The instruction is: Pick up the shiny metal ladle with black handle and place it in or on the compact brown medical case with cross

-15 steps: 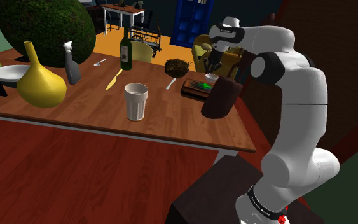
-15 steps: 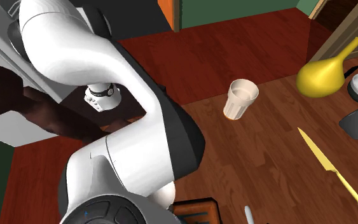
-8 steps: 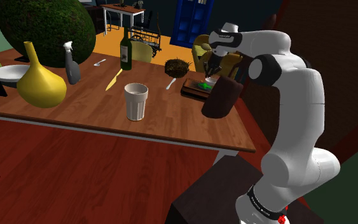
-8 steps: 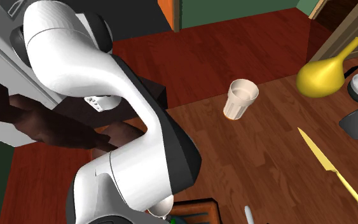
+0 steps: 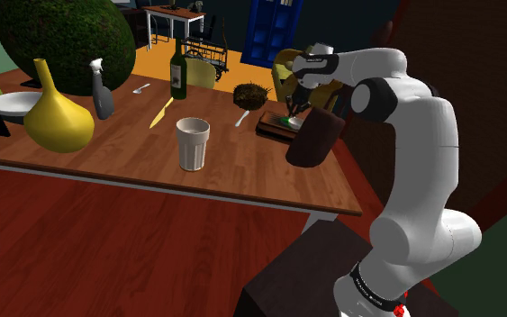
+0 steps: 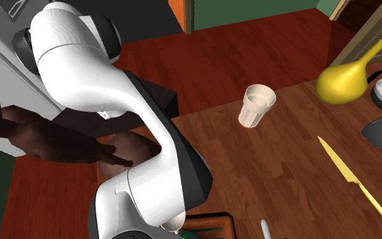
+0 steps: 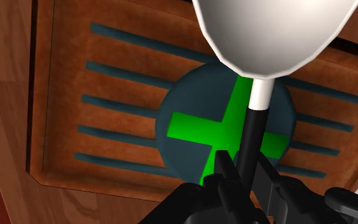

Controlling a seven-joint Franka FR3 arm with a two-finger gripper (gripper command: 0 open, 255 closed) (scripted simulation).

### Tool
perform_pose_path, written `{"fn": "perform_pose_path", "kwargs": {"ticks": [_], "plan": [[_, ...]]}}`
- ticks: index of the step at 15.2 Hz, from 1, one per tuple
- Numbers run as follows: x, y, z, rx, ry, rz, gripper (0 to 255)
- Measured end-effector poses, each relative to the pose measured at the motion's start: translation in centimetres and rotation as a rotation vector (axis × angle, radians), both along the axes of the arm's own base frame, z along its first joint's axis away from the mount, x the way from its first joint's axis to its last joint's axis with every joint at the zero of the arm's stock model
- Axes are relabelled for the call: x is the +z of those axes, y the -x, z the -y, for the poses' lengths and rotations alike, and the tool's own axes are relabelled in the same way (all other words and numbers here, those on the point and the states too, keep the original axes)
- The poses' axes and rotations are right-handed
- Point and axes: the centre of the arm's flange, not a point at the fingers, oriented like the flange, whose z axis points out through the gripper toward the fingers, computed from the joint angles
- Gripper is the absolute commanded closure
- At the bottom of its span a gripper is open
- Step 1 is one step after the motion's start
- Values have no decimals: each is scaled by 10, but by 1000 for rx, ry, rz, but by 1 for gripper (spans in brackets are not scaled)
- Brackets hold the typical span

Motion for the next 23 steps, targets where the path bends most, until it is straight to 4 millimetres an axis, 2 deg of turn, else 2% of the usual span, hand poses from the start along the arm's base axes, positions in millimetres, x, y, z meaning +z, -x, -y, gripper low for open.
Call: {"fn": "perform_pose_path", "kwargs": {"ticks": [7,8,14,19,23], "plan": [[-8,1,0,0,0,0,255],[-8,1,0,0,0,0,0],[-8,1,-1,0,0,0,0],[36,9,0,0,1,1,0],[41,8,-1,0,0,0,0]]}}
